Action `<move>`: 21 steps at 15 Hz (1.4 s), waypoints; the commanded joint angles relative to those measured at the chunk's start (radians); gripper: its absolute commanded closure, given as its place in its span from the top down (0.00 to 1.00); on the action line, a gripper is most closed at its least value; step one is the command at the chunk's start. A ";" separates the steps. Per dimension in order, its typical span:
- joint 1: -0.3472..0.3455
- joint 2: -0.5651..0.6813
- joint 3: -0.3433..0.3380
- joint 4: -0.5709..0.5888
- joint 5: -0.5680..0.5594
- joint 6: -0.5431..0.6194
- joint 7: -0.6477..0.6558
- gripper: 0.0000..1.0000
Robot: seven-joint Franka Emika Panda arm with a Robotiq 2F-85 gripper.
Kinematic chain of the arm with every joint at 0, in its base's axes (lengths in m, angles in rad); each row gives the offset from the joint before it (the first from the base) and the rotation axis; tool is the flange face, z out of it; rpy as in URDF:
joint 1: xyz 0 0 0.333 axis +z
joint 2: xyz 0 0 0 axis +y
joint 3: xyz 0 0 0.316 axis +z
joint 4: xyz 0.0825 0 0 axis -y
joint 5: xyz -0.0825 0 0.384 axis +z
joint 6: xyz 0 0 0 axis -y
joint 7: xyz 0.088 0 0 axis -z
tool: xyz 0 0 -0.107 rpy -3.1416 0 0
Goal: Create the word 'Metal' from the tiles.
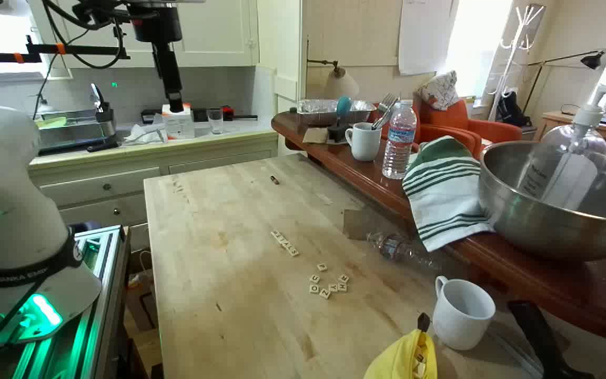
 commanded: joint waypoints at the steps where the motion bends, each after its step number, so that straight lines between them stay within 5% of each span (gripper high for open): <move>1: -0.007 0.001 0.005 0.003 0.004 -0.003 -0.005 1.00; 6: -0.019 0.020 0.009 -0.006 -0.006 0.027 0.008 1.00; 13: -0.081 0.173 -0.015 -0.107 -0.050 0.449 0.014 1.00; 21: -0.090 0.425 -0.099 -0.155 -0.041 0.709 -0.091 1.00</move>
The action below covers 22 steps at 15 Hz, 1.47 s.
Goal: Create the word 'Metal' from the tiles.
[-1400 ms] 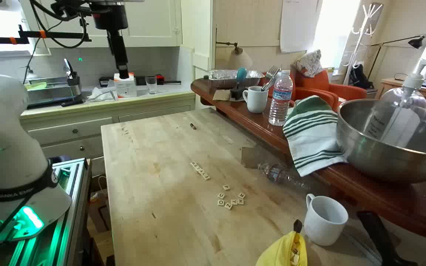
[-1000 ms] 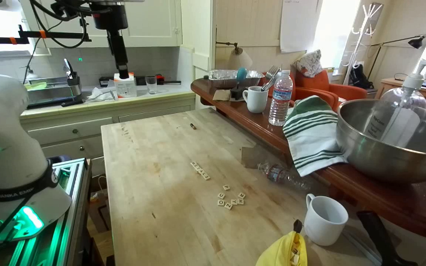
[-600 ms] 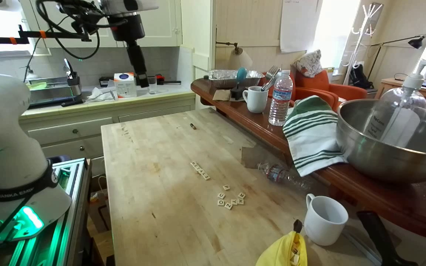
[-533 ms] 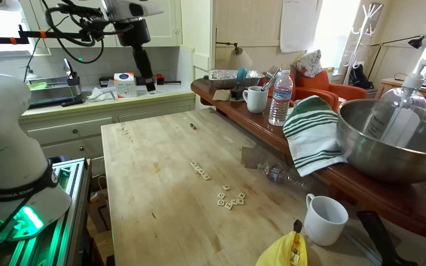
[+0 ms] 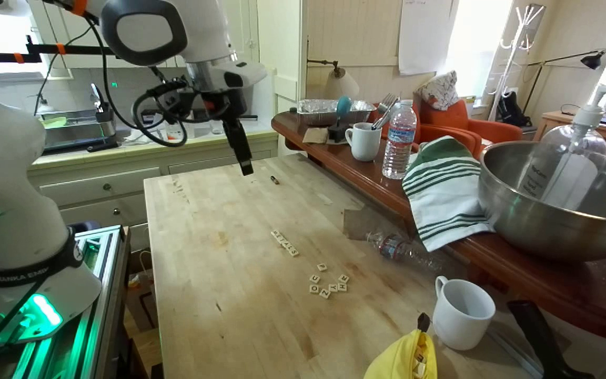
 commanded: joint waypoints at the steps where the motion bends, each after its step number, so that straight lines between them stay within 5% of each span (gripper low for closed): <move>1: -0.016 0.135 -0.039 0.011 -0.007 0.086 -0.051 1.00; 10: -0.035 0.182 -0.023 0.009 -0.028 0.112 -0.049 1.00; 16: 0.034 0.362 -0.099 0.055 0.042 0.099 -0.315 1.00; 22: 0.003 0.587 -0.083 0.128 0.026 0.225 -0.359 1.00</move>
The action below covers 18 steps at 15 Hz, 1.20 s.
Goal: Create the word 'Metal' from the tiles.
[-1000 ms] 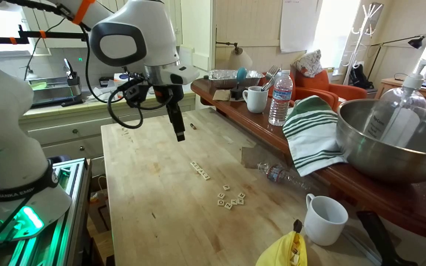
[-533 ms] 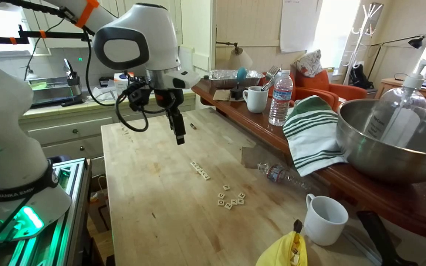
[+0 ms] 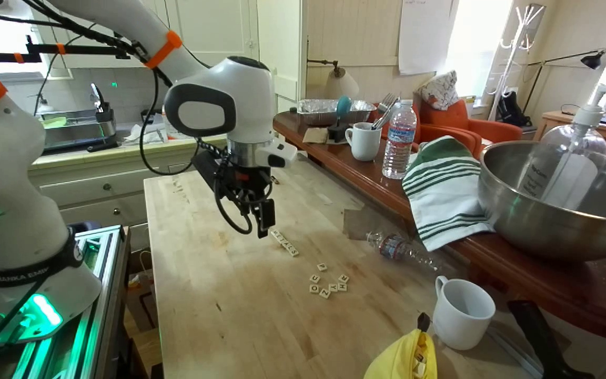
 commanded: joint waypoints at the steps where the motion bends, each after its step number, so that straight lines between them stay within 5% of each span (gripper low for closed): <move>1: -0.019 0.173 0.015 0.078 -0.005 0.101 0.016 1.00; 3: -0.027 0.111 0.026 0.042 -0.001 0.083 0.011 1.00; 13: -0.038 0.246 0.062 0.127 0.066 0.149 0.003 1.00; 14: -0.039 0.260 0.069 0.139 0.077 0.151 0.003 0.75; 18: -0.051 0.314 0.091 0.181 0.079 0.174 0.014 0.51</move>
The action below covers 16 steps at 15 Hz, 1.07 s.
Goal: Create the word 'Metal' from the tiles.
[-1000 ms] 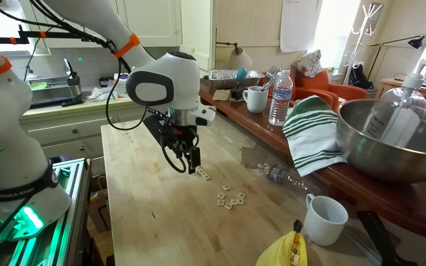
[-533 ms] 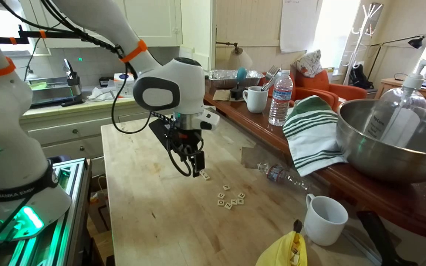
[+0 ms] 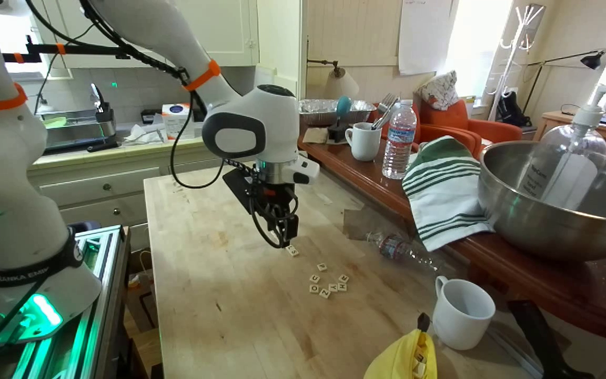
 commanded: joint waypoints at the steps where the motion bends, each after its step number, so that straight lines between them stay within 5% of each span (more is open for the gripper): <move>1: -0.026 0.076 0.029 0.046 0.015 0.046 -0.008 0.42; 7: -0.055 0.088 0.045 0.056 0.010 0.063 -0.016 0.01; 16: -0.077 0.109 0.047 0.071 0.001 0.076 -0.016 0.00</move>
